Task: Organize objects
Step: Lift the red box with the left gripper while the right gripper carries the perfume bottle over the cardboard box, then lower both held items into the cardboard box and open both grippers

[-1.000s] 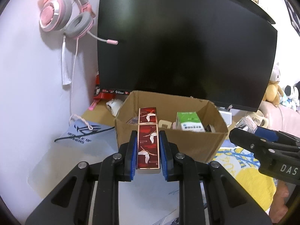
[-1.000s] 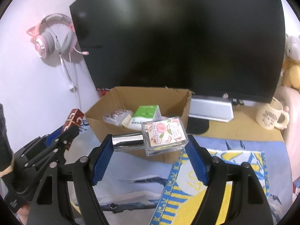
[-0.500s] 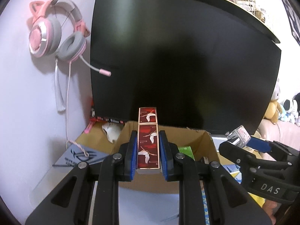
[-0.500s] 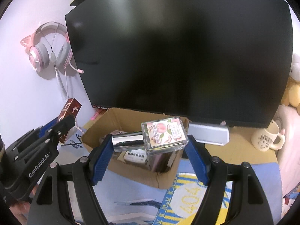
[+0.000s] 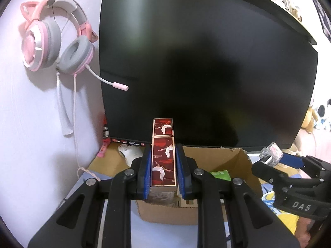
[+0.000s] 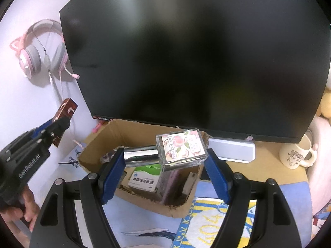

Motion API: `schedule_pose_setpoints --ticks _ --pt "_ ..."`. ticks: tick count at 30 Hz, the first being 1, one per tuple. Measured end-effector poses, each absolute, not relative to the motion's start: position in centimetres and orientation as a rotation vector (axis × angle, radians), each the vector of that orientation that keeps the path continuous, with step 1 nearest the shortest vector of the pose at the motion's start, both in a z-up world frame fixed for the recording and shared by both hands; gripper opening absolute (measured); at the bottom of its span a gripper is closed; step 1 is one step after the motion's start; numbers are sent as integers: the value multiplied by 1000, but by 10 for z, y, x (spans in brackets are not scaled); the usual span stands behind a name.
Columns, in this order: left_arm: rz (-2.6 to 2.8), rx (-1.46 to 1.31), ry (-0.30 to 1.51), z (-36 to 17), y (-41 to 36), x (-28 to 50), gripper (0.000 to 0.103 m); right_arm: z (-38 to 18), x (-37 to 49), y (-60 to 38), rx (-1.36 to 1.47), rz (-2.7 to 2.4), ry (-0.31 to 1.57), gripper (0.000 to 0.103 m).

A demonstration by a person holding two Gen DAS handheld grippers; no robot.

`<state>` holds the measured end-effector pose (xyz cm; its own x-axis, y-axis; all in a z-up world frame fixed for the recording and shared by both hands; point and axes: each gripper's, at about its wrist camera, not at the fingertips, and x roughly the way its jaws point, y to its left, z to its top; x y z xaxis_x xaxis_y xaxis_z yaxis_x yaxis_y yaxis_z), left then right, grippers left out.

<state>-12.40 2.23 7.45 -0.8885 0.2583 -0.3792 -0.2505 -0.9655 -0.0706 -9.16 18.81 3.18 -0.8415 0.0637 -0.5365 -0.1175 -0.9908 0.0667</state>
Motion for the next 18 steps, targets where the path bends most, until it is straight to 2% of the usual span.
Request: schedule_pose_setpoints --ticks 5,14,18 --pt "2782 -610 -135 65 20 -135 20 29 -102 182 -866 2906 136 81" --pt "2782 -643 30 50 49 -133 20 15 -123 167 -916 2851 23 81" --pt "2761 -662 1 47 50 -138 20 14 -123 172 -917 2856 61 81"
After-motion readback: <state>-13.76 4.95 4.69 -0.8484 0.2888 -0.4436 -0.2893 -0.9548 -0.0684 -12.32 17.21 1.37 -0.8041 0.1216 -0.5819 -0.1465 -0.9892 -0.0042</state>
